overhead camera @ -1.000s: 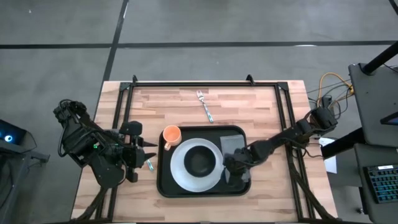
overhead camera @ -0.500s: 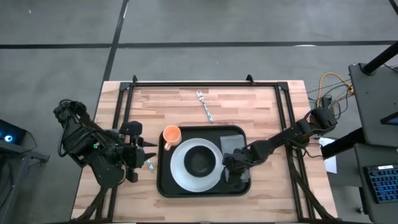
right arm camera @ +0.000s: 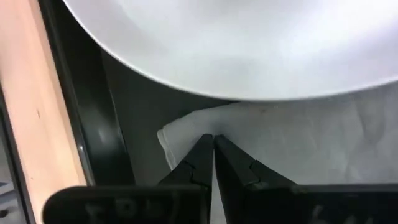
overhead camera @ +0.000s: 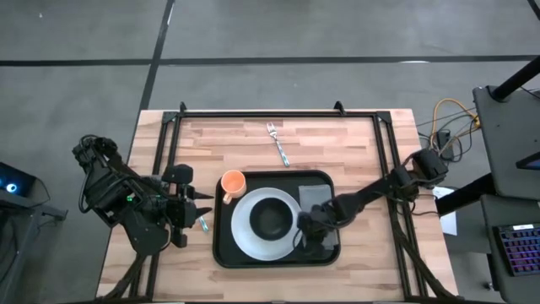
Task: Set up tray
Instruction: Put the gray napkin to the right of the white plate on the black tray, then put the green fork on top of the gray napkin
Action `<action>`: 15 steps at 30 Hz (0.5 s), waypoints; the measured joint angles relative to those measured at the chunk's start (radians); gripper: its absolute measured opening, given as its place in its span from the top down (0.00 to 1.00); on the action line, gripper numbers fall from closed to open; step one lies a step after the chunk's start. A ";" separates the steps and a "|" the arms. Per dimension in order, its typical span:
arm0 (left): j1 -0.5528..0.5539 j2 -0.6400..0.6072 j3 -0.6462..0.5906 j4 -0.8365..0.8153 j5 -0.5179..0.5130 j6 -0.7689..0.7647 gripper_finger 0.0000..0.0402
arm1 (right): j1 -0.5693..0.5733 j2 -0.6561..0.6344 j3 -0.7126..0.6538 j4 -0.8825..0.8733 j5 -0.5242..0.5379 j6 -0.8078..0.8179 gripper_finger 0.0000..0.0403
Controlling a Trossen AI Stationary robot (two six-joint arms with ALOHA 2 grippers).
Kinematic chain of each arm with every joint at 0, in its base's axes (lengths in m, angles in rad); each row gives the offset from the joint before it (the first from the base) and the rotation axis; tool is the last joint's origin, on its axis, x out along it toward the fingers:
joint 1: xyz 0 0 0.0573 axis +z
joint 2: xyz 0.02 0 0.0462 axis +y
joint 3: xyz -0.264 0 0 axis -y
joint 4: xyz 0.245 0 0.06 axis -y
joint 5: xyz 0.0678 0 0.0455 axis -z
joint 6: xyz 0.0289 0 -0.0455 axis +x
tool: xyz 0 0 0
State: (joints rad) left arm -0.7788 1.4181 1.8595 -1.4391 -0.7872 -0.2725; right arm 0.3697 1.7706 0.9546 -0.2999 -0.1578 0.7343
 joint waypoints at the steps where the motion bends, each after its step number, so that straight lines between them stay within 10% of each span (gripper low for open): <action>1: 0.000 0.000 0.000 0.000 0.000 0.000 0.73 | -0.004 0.000 0.005 0.000 0.000 -0.006 0.98; 9: 0.000 0.000 0.000 0.000 0.000 -0.020 0.73 | -0.015 -0.001 0.041 -0.062 -0.006 -0.051 0.98; 15: 0.000 0.000 0.000 0.000 -0.011 -0.033 0.73 | -0.045 -0.070 0.221 -0.471 0.121 -0.131 0.98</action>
State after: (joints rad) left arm -0.7784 1.4181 1.8591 -1.4387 -0.7984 -0.3055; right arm 0.3251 1.7004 1.1755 -0.7707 -0.0371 0.6030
